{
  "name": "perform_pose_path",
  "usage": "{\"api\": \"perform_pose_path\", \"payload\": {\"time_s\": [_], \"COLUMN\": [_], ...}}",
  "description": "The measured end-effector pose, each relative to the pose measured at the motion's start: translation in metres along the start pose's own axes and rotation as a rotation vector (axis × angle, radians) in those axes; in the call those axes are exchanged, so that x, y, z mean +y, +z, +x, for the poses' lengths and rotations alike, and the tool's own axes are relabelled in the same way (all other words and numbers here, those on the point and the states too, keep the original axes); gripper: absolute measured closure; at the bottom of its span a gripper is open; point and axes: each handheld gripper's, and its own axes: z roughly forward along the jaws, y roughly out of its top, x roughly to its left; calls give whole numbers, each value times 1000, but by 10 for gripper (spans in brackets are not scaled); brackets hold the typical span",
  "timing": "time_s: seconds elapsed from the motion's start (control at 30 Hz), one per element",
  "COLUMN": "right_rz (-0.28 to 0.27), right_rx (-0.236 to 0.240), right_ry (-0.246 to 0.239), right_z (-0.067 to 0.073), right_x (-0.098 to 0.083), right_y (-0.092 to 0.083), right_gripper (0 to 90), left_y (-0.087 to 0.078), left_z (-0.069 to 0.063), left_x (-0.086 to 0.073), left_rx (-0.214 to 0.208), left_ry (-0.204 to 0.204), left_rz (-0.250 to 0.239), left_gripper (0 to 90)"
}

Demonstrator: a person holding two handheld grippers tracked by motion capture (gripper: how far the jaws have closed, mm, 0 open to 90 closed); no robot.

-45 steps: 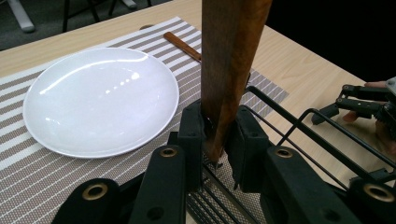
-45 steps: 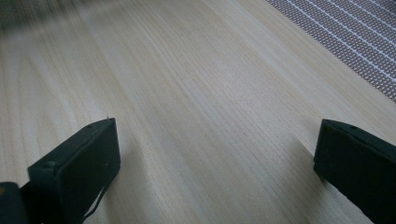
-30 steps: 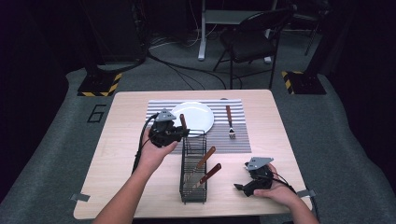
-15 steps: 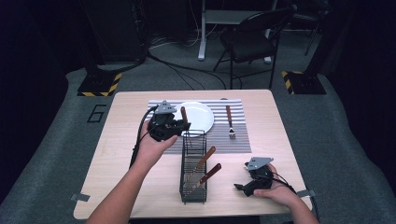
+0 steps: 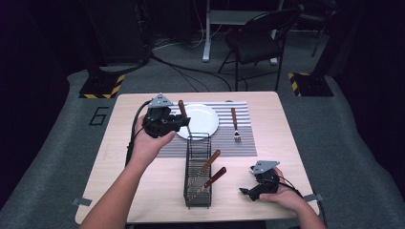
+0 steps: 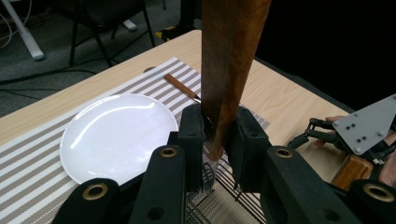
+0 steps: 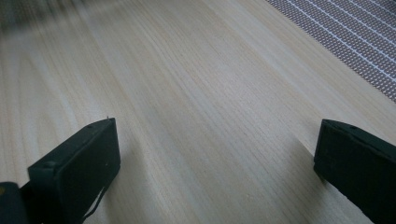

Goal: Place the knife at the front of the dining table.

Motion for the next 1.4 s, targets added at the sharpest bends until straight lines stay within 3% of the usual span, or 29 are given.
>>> {"api": "perform_pose_path", "payload": {"time_s": [0.3, 0.53, 0.8, 1.4], "right_rz": [-1, -1, -1, 4], "right_rx": [0, -1, -2, 0], "right_ry": [-4, -4, -1, 4], "right_z": [0, 0, 0, 0], "right_x": [0, 0, 0, 0], "right_y": [0, 0, 0, 0], "right_gripper": [0, 0, 0, 0], "left_y": [-18, -25, -25, -16], "left_z": [8, 19, 30, 69], "left_x": [5, 2, -2, -20], "left_rx": [23, 50, 76, 165], "left_ry": [-16, -25, -46, -110], "left_rz": [-32, -24, -21, 8], "left_gripper": [762, 762, 762, 762]}}
